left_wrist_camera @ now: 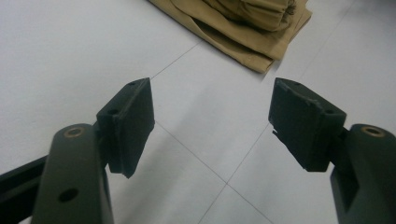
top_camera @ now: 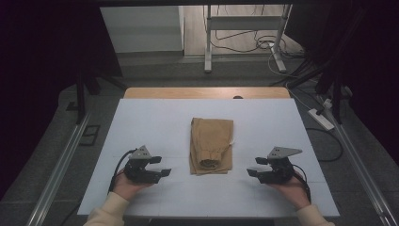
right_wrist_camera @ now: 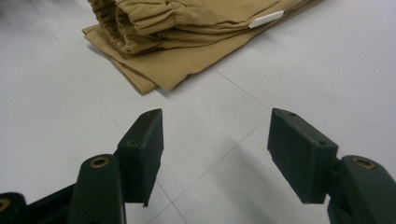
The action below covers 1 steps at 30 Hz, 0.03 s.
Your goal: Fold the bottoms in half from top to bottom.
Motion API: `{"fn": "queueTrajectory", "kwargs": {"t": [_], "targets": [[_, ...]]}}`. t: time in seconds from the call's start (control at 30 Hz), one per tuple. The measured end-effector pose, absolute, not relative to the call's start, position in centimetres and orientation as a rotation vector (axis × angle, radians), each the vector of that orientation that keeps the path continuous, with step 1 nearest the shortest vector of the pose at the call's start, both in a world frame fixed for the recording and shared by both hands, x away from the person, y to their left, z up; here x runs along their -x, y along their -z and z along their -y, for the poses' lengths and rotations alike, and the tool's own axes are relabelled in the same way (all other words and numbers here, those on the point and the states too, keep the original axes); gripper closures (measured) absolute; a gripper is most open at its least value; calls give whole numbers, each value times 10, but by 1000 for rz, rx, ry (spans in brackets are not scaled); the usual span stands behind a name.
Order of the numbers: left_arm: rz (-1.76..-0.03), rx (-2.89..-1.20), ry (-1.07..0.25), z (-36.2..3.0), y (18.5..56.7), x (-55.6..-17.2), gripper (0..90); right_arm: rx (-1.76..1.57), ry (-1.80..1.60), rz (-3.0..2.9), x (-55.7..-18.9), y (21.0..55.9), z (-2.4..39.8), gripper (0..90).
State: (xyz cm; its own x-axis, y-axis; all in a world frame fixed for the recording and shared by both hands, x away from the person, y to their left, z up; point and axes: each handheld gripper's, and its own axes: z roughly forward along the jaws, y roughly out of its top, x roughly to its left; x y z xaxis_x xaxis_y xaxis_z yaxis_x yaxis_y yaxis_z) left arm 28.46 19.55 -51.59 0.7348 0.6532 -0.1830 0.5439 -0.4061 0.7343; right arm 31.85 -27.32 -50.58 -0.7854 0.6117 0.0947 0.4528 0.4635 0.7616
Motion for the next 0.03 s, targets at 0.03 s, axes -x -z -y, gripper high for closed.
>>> {"fn": "queueTrajectory", "kwargs": {"t": [0.03], "targets": [[-902, -2103, -168, -196, 516, -285, 305, -927, -1223, -2520, -319, 506, 273, 360]]}}
